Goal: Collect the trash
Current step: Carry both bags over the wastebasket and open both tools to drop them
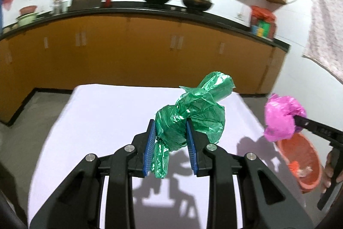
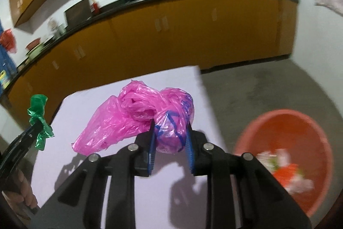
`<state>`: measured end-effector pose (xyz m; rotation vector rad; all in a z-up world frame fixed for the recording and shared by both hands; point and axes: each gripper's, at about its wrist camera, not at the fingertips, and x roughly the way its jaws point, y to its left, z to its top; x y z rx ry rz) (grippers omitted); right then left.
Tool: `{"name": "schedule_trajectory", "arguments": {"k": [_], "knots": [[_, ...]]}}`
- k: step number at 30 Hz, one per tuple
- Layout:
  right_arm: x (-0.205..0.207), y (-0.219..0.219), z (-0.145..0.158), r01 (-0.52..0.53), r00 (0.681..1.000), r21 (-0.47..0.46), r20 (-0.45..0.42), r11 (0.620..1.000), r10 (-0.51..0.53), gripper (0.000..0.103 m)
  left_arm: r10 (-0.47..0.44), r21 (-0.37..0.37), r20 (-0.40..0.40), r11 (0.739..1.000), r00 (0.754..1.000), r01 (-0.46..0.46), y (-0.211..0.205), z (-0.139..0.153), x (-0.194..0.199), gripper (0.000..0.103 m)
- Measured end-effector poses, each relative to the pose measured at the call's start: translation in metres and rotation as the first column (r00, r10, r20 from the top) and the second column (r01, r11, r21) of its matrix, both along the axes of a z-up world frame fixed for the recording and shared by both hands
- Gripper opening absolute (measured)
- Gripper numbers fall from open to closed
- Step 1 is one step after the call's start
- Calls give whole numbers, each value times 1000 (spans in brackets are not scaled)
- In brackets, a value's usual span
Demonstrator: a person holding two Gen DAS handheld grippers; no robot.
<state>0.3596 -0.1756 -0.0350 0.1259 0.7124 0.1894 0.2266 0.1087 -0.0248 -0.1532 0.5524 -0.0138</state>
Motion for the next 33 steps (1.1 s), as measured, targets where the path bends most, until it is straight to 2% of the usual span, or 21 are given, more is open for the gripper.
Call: {"name": "schedule_trajectory", "arguments": {"k": [4,8,15,20,33], "knots": [[-41,-65,21,130,990,-25,52,991,-128,24,-87,-9,2,996,996,87,-48,6,5,28],[-75,-127,29,256,964,-35,81,966,-252,25,-174,-25,3,984,985,174,-98,8,7,28],[-105,-199,9,396,917,-38,62,918,-393,25,-299,-43,-40,954,953,297,-175,-1,21,28],[-105,-214,-3,437,899,-24,43,899,-436,25,-358,-16,-68,934,931,357,-213,-10,23,28],[-100,-212,-14,459,888,-7,39,889,-458,25,-428,32,-97,901,899,433,-253,-16,26,28]]}}
